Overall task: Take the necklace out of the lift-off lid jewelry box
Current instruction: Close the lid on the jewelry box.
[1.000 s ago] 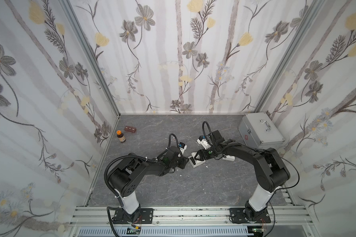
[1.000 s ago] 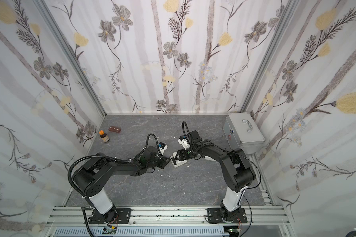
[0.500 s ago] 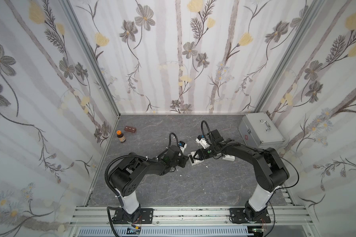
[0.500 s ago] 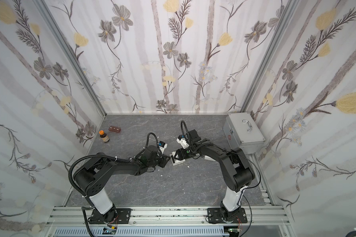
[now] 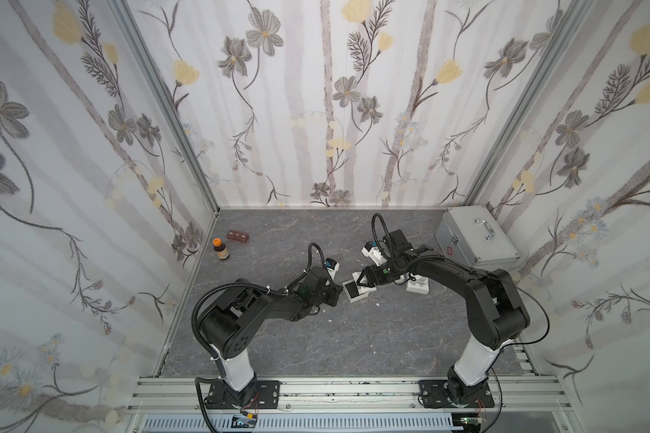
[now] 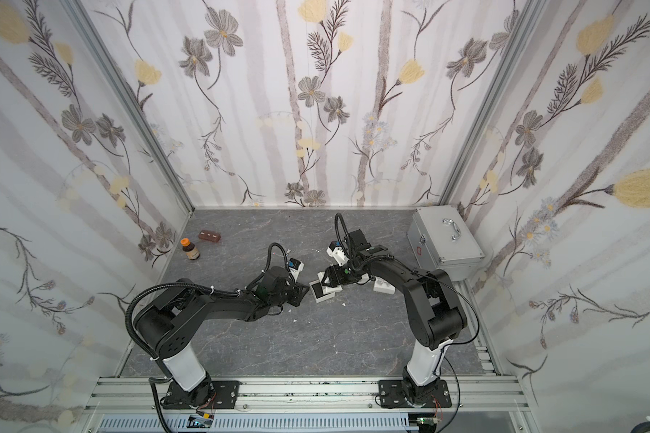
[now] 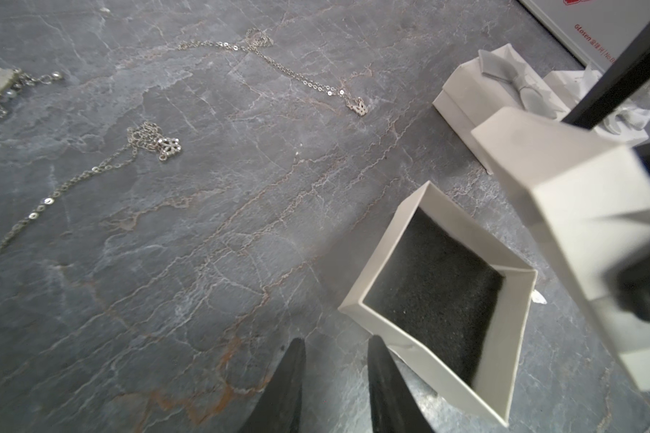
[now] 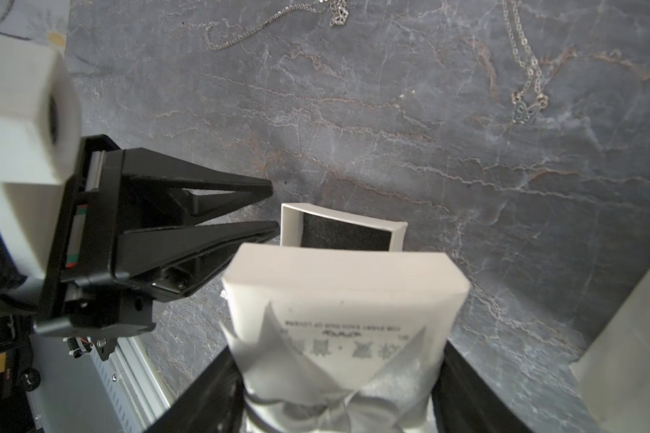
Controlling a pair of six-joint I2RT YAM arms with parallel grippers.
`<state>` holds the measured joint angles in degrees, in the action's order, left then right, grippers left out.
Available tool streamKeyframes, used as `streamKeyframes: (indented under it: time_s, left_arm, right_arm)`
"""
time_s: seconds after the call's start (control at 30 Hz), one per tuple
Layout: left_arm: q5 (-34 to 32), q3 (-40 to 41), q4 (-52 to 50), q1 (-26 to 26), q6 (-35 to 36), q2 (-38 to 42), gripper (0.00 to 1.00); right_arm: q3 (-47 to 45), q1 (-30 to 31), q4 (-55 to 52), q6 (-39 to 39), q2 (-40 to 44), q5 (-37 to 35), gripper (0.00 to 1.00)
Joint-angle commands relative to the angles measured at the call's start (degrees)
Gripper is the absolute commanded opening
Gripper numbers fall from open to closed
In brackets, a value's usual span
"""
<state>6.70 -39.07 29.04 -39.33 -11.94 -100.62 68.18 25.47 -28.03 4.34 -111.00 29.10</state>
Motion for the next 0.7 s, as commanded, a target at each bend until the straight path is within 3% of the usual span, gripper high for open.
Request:
streamKeyframes:
  time_s: [0.0,0.67]
  left_arm:
    - [-0.7,0.1,2.6,0.0,0.8,-0.4,0.3]
    - [0.5,-3.6,2.7,0.0,3.7,-2.7,0.3]
  right_arm:
    - [1.5,-0.6,-2.7,-2.0,-1.3,3.3,0.7]
    - [8.5,-2.0,-8.0,-3.2,-8.8,8.7,0.71]
